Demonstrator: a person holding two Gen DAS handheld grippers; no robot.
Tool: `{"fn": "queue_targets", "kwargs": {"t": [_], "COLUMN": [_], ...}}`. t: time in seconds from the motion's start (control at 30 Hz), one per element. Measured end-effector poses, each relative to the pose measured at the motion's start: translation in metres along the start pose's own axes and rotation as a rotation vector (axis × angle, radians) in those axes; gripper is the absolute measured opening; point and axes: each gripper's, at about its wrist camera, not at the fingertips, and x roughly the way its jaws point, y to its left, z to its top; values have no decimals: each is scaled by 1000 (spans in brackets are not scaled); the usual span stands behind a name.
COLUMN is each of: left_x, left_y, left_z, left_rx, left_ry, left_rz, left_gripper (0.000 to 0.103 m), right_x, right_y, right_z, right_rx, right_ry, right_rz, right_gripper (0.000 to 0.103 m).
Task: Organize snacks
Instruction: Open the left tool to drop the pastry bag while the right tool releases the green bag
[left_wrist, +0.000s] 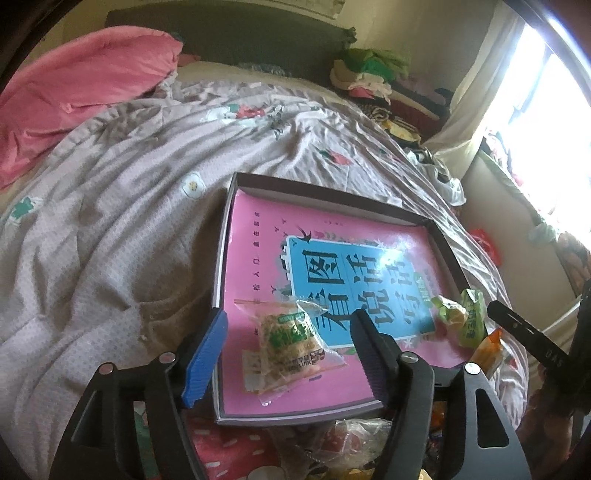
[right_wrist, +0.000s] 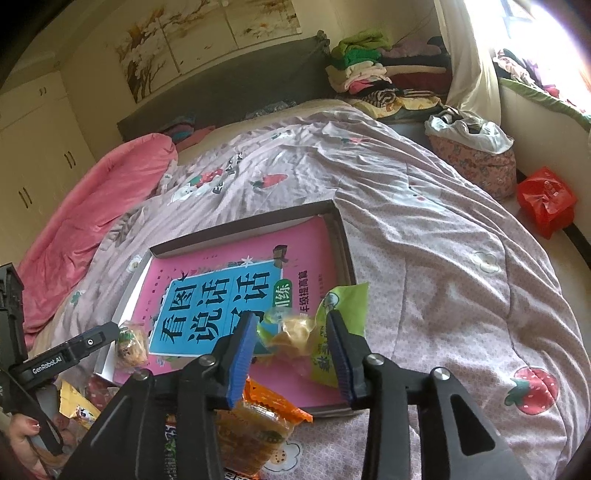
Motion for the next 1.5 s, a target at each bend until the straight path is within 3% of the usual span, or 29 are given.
{"fn": "queue_targets", "kwargs": {"t": [0.63, 1.5], "left_x": [-34, -68], "left_y": [-3, -21], "left_z": [5, -2], "left_rx": [5, 46], "left_ry": [-74, -108], "left_rz": [21, 19], "left_gripper": [80, 80], "right_x": [-19, -51], "right_y": [6, 14], "right_z": [3, 2], "right_rx": [-21, -30], "right_ry": [-60, -111], "right_rz": [-32, 1], "right_gripper": [67, 78]}}
